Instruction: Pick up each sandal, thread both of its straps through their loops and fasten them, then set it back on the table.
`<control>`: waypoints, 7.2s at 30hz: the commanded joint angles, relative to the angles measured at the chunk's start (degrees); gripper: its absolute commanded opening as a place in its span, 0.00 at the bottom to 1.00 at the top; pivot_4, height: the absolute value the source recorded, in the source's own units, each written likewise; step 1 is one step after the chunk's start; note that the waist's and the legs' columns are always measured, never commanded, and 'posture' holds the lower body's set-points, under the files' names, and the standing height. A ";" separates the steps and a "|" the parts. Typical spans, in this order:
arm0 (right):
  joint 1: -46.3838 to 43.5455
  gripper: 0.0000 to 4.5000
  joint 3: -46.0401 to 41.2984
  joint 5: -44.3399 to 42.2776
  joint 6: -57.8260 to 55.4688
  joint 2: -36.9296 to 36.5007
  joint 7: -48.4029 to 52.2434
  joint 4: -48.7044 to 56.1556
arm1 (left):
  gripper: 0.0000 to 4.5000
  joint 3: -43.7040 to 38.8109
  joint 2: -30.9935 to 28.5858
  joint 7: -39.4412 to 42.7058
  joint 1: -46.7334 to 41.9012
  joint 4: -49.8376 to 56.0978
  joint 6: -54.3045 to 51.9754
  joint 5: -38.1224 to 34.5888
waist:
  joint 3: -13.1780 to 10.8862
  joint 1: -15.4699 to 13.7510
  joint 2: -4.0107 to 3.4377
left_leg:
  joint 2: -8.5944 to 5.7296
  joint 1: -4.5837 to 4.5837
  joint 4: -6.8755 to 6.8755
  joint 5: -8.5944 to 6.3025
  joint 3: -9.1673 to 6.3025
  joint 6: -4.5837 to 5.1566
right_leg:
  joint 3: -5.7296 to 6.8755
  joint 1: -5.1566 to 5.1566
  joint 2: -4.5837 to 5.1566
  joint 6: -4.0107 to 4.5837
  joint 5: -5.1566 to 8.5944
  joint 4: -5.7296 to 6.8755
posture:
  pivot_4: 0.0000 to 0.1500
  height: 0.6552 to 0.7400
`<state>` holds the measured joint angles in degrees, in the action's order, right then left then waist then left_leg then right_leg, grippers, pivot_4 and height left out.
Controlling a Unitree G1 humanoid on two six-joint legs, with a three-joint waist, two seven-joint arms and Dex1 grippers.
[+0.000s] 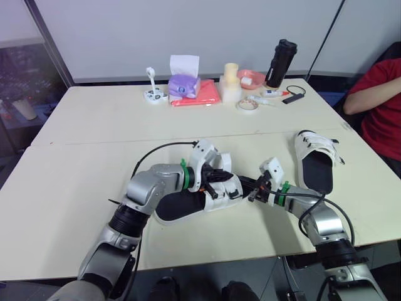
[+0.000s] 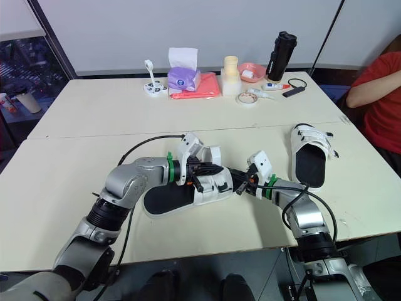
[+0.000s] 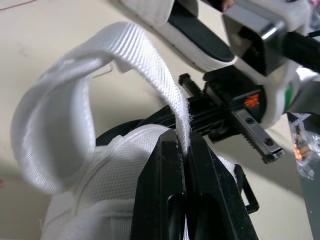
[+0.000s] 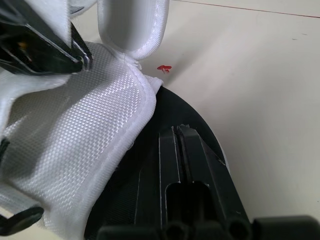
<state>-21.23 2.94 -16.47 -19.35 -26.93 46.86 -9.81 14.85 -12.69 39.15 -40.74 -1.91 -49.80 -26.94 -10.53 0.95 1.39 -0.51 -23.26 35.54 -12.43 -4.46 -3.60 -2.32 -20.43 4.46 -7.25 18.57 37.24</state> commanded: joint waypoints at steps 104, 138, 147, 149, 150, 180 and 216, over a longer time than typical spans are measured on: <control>2.98 0.00 1.45 2.55 -1.79 1.49 -2.69 -3.60 | 0.02 -11.71 16.15 -18.81 6.12 14.22 -15.29 -4.61 | 0.20 0.04 -0.01 | 0.02 0.12 -0.20 0.01 0.05 -0.01 | -0.03 0.05 -0.01 0.00 -0.01 -0.10 | 1.00 1.00; 3.97 0.00 1.54 2.45 -2.22 1.24 -3.12 -2.43 | 0.02 -7.29 3.35 -9.37 5.26 6.23 -16.85 -9.40 | 0.26 -0.03 -0.02 | 0.02 0.13 -0.25 0.01 0.05 -0.03 | -0.04 0.04 -0.01 0.01 -0.01 -0.12 | 1.00 1.00; 3.61 0.00 1.82 2.57 -1.99 1.35 -3.06 -2.80 | 0.02 -6.55 3.11 -7.93 5.89 8.28 -14.71 -9.74 | 0.29 -0.04 0.00 | 0.02 0.13 -0.28 0.01 0.04 -0.02 | -0.03 0.04 0.00 0.02 0.00 -0.14 | 1.00 1.00; 3.40 0.00 1.91 2.64 -1.93 1.43 -3.06 -2.95 | 0.02 -9.39 5.42 -9.33 5.82 7.98 -15.66 -11.64 | 0.29 -0.02 0.00 | 0.02 0.13 -0.28 0.01 0.03 -0.02 | -0.03 0.04 0.01 0.02 0.00 -0.14 | 1.00 1.00; 3.35 0.00 1.92 2.65 -1.89 1.45 -3.05 -2.99 | 0.02 -10.44 6.19 -9.97 5.82 7.84 -16.28 -12.18 | 0.29 -0.02 0.00 | 0.02 0.13 -0.28 0.01 0.03 -0.02 | -0.03 0.04 0.01 0.02 0.00 -0.14 | 1.00 1.00; 3.42 0.00 1.96 2.66 -1.82 1.83 -3.37 -3.48 | 0.02 -14.54 15.57 -16.11 5.91 5.63 -14.68 -14.20 | 0.31 -0.05 0.03 | 0.01 0.13 -0.27 0.01 0.06 -0.02 | -0.03 0.05 0.01 0.01 0.00 -0.15 | 1.00 1.00; 3.11 0.00 2.14 2.60 -1.78 2.55 -4.14 -4.08 | 0.13 -11.66 6.68 -8.20 4.16 -1.66 -10.45 -11.43 | 0.62 0.10 -0.03 | 0.02 0.21 -0.31 0.01 0.02 -0.02 | -0.03 0.10 0.00 0.02 0.00 -0.18 | 1.00 1.00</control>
<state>-20.05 3.03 -16.46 -18.73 -24.90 43.80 -9.58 3.98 -5.80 31.97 -36.27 -3.38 -60.77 -39.20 -9.91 1.05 1.35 -0.49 -23.04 35.22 -12.42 -4.44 -3.63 -2.36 -20.33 4.46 -7.22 18.57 37.06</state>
